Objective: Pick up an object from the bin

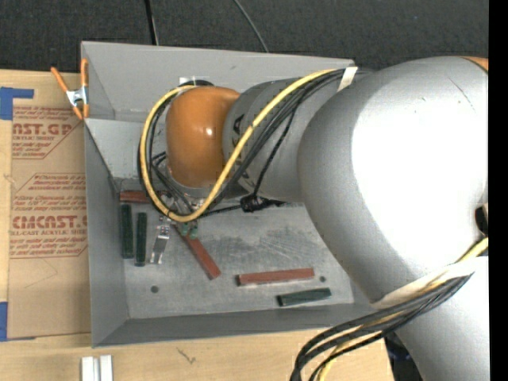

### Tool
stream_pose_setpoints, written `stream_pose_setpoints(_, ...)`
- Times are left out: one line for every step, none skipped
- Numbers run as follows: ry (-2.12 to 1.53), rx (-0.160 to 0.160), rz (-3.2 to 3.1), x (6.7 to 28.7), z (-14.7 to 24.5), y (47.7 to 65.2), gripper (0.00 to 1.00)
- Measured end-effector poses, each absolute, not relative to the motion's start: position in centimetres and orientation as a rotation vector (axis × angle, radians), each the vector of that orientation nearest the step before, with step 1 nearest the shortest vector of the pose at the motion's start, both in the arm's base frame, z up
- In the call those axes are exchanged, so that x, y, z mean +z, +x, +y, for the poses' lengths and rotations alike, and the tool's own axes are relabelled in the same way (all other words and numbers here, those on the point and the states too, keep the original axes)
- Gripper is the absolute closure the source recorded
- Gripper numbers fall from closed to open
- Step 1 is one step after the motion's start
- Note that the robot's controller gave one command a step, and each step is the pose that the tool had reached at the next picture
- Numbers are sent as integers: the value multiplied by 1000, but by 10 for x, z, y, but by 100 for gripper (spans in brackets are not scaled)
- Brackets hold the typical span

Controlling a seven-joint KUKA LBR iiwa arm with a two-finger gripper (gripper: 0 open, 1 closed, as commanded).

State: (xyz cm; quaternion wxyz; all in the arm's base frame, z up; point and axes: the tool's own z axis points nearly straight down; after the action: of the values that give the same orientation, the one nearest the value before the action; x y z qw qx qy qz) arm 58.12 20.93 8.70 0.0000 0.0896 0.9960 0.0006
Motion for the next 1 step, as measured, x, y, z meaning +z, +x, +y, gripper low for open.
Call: stream_pose_setpoints(281,2,3129,87,209,581,0)
